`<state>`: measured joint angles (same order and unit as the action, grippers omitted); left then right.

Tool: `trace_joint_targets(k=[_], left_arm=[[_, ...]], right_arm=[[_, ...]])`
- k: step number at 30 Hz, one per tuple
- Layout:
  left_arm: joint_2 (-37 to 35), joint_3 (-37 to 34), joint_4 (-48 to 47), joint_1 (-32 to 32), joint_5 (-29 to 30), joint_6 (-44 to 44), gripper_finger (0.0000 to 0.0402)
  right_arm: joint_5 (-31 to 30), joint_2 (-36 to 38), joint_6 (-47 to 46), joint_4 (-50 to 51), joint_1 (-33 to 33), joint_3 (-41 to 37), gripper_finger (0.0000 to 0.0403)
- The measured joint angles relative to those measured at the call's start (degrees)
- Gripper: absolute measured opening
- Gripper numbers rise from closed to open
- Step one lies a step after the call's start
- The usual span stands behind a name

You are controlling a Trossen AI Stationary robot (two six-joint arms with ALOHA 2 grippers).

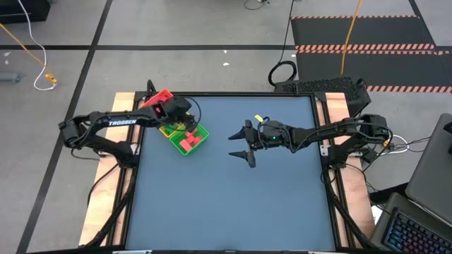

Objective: Sort & place blocks by color
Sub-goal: Return to Home Position

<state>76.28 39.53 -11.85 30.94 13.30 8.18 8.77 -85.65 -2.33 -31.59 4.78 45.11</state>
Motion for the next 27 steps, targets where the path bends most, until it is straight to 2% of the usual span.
trace_joint_targets(k=[9,12,15,18,23,27], left_arm=[[-9.28,-0.02,3.7,-6.1,-1.75,-4.11,0.0227],[-12.1,-0.02,9.13,-9.14,-6.32,-5.01,0.0227],[-12.38,0.0,16.57,-12.76,-13.65,-5.34,0.0227],[-11.26,-0.02,22.95,-16.37,-20.84,-6.71,0.0227],[-9.11,-0.05,29.6,-20.7,-22.07,-7.04,0.0227],[-9.49,-0.04,29.0,-21.16,-22.04,-6.77,0.0227]], right_arm=[[-0.77,0.0,0.03,0.15,-0.01,-0.01,0.0297],[-4.35,0.0,0.24,0.15,0.01,-0.01,0.0297],[-7.97,0.0,0.43,0.02,0.02,-0.01,0.0297],[-8.86,0.0,-0.41,-1.8,0.02,-0.01,0.0297],[-8.69,0.0,-1.42,-6.05,-0.36,-0.01,0.0297],[-8.7,1.51,-1.48,-4.05,-0.4,-0.06,0.0292]])
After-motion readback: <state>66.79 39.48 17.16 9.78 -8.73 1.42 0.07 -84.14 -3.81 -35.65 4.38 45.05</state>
